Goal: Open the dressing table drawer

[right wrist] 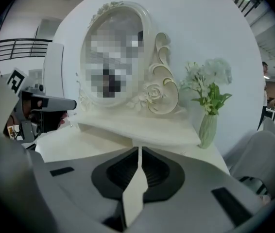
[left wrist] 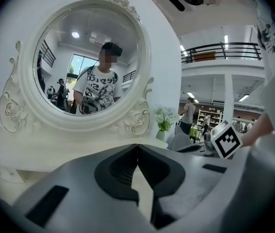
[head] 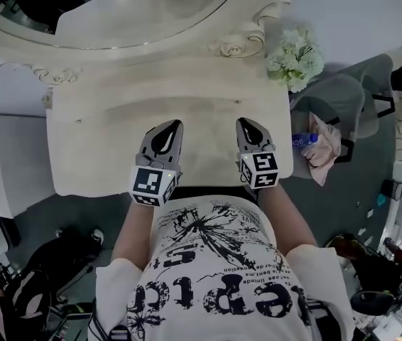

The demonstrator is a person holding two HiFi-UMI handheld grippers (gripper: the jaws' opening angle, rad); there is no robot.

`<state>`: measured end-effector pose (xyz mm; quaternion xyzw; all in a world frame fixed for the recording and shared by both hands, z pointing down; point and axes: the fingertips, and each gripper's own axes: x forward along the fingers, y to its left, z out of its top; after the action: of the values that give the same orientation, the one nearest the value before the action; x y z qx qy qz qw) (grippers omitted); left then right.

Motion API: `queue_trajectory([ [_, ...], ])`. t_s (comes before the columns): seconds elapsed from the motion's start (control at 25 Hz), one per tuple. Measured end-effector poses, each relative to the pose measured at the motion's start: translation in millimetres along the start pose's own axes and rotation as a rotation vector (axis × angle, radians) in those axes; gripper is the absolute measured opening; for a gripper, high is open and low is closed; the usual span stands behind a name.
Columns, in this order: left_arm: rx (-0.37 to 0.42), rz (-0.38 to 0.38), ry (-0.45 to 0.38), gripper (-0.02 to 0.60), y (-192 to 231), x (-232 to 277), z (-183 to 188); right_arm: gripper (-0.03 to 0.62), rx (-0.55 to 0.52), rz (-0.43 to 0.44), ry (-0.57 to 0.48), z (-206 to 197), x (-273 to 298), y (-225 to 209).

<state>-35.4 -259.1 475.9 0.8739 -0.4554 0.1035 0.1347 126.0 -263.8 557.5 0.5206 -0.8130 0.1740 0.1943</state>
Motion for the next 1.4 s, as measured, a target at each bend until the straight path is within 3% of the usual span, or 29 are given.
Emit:
queue_trajectory([
  [0.16, -0.034, 0.010, 0.016, 0.020, 5, 13, -13, 0.025, -0.039, -0.025, 0.035, -12, 23, -14],
  [0.28, -0.049, 0.012, 0.033, 0.019, 4, 21, -24, 0.122, -0.047, -0.032, 0.062, -20, 40, -21],
  [0.4, -0.057, 0.012, 0.050, 0.019, 4, 27, -34, 0.137, -0.027, -0.059, 0.081, -29, 57, -30],
  [0.88, -0.047, 0.042, 0.099, 0.020, 21, 20, -51, 0.132, -0.003, -0.132, 0.105, -35, 82, -44],
  [1.4, -0.054, 0.035, 0.103, 0.020, 21, 17, -54, 0.110, 0.033, -0.126, 0.108, -41, 73, -39],
])
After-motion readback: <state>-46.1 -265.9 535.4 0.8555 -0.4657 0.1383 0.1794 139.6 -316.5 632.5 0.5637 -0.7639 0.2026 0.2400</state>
